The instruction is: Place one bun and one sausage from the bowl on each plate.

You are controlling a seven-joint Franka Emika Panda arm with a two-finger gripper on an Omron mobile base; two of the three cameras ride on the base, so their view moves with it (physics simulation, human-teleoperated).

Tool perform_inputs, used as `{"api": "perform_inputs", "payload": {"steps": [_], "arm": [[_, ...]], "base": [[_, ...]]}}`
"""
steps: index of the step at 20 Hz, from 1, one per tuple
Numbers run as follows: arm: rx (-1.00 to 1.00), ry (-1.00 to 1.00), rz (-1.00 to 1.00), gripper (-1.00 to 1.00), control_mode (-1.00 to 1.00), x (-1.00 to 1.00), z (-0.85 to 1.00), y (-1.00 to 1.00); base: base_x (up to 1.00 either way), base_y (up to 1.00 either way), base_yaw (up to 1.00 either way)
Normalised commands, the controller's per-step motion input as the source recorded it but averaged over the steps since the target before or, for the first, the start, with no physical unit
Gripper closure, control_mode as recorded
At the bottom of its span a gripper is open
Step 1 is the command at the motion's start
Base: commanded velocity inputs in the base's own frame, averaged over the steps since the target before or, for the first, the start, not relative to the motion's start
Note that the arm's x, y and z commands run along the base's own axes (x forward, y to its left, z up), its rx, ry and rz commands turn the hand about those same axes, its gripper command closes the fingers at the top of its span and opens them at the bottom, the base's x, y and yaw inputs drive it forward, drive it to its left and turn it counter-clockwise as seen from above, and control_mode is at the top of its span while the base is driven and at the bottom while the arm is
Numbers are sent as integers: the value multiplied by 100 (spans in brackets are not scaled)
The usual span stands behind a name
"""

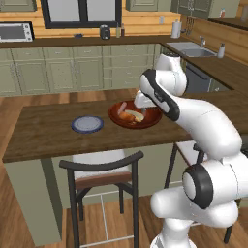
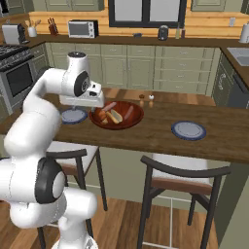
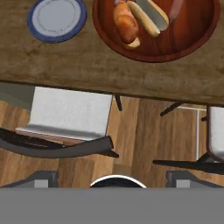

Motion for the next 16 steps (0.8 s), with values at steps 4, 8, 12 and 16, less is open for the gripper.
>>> {"api": "perform_inputs", "payload": {"steps": [4, 8, 12, 16], "arm": [[-16, 9, 0, -100, -100, 95, -57, 86], [-6, 2, -5, -100, -100, 69, -32, 12], [0, -8, -1, -100, -100, 44, -40, -2], [0, -1, 0, -100, -100, 47, -41, 0]], "base": [[0, 0, 0], [0, 0, 0], [0, 0, 0], [0, 0, 0]]}}
